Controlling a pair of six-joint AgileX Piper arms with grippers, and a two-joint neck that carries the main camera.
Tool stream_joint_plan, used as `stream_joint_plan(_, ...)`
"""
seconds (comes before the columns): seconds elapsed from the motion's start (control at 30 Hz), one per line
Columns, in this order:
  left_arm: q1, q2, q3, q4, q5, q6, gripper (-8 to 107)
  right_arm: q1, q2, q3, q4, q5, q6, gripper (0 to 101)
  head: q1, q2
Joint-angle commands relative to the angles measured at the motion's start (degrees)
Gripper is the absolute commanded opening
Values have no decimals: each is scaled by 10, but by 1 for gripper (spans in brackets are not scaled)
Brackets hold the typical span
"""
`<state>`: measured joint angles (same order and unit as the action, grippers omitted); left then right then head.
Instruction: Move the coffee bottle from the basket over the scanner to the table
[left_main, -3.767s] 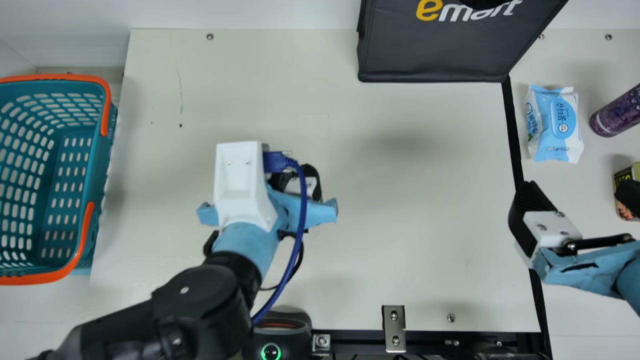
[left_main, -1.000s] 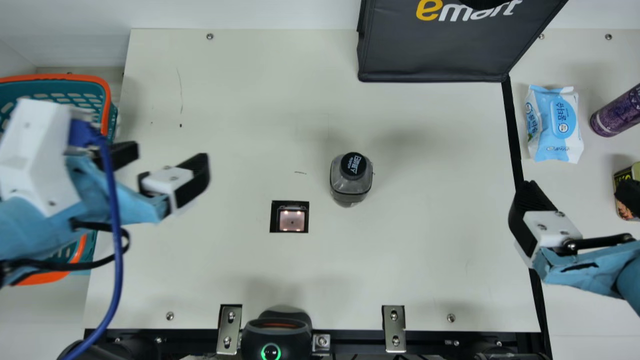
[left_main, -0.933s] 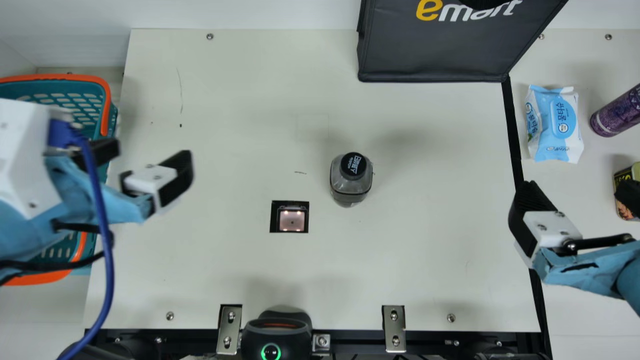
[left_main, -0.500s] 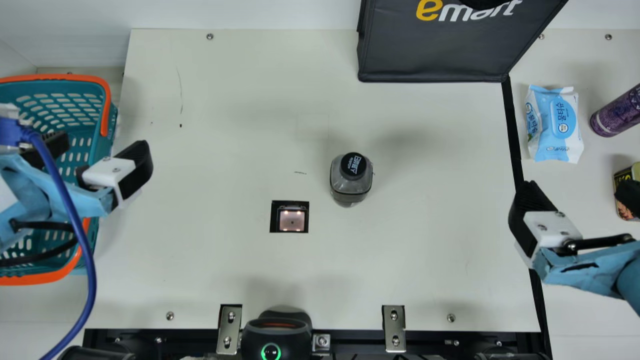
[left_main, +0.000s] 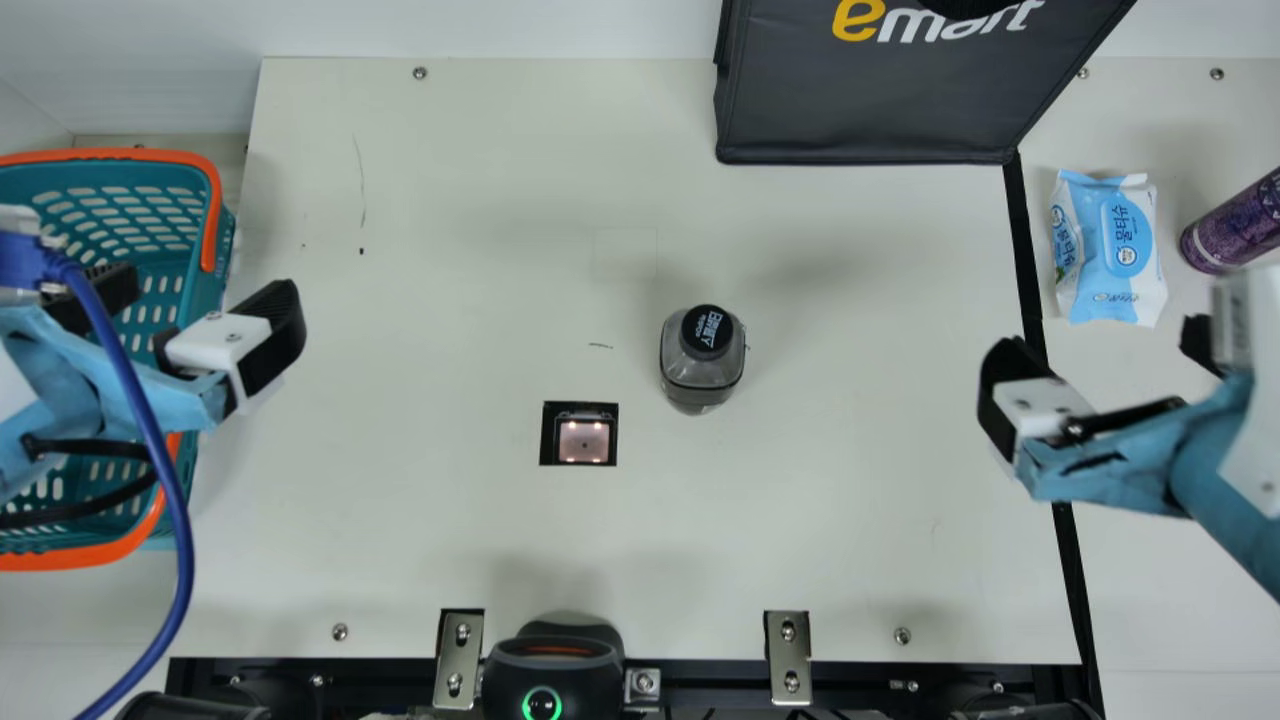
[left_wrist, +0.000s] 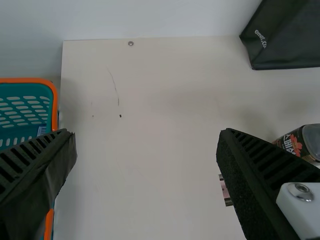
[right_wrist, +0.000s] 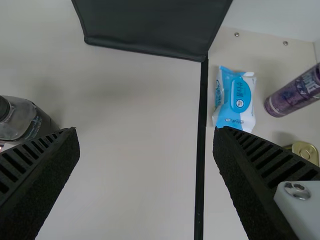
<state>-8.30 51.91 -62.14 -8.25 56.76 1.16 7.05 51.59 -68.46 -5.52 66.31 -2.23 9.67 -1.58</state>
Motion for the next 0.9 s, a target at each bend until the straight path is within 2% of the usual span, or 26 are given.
stream_joint_plan(0.0,0,0,0,0,0,0,90,20,34,-1,-9,-4,1,95,-17,0)
stream_joint_plan(0.2,0,0,0,0,0,0,90,61,102,-10,-18,-20,-5,95,-17,0)
stream_joint_plan(0.4,0,0,0,0,0,0,90,82,149,-15,4,-45,-36,95,-17,0)
stream_joint_plan(0.6,0,0,0,0,0,0,90,89,175,-17,55,-70,-77,95,-17,0)
stream_joint_plan(0.87,0,0,0,0,0,0,90,91,183,-13,138,-91,-128,95,-17,0)
